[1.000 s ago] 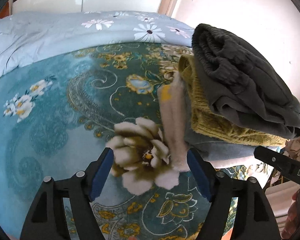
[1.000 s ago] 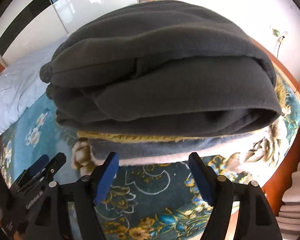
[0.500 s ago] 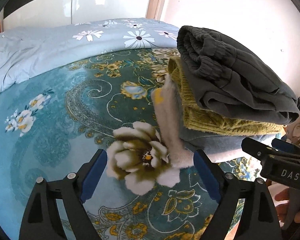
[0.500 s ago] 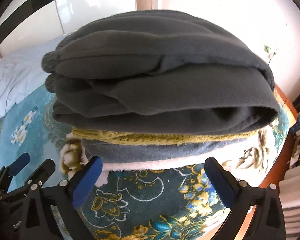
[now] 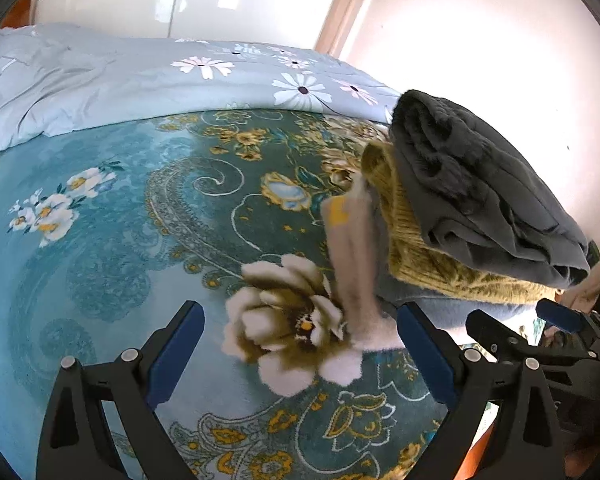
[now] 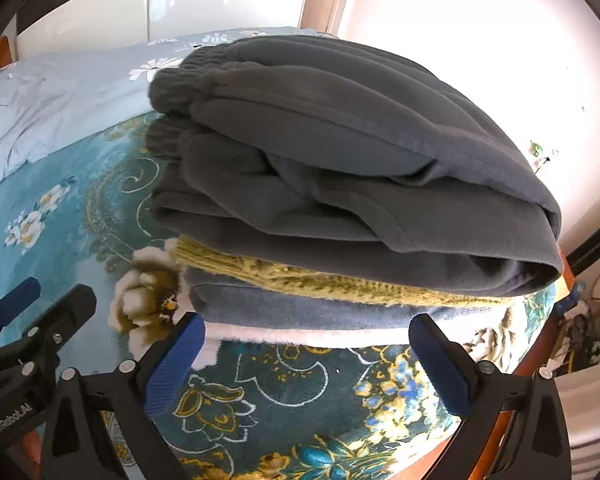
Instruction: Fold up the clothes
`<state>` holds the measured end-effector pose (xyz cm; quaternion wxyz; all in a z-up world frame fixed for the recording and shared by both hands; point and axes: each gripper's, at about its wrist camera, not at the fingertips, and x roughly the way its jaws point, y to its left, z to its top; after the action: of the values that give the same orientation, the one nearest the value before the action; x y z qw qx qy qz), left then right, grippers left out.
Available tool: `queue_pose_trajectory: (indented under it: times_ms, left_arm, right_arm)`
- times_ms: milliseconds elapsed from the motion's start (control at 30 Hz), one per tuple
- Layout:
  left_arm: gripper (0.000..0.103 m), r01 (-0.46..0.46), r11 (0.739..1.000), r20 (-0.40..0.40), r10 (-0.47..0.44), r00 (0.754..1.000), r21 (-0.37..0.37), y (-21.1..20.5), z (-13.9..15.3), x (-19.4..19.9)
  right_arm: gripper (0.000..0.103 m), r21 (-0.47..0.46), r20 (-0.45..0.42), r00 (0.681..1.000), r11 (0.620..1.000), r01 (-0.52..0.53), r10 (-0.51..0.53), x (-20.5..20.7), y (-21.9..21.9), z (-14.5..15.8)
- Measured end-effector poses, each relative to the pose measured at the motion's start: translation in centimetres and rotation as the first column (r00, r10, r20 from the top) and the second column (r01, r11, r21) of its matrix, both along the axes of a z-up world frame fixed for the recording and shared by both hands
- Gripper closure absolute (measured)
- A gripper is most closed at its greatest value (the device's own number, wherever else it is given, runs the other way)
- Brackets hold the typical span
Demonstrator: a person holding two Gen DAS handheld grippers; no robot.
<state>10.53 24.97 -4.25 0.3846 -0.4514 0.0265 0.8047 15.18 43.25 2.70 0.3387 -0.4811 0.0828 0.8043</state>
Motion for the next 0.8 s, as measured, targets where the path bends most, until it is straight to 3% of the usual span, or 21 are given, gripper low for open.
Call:
queue_pose_trajectory:
  times_ms: [400,800]
  left_arm:
    - [0.006,-0.050,0.999,0.047,0.050,0.998,0.010,-0.67,-0.68,-0.95]
    - [0.006,-0.033,0.999,0.019,0.034,0.999,-0.021,-0.05,-0.90,-0.32]
  right_arm:
    - [0.000,0.038,0.000,1.000,0.999,0.001,-0.001,-0.56,-0.81,0.61]
    - [0.000,0.056,0.001,1.000,0.998,0.013,-0.013,-0.11,-0.65,0.32]
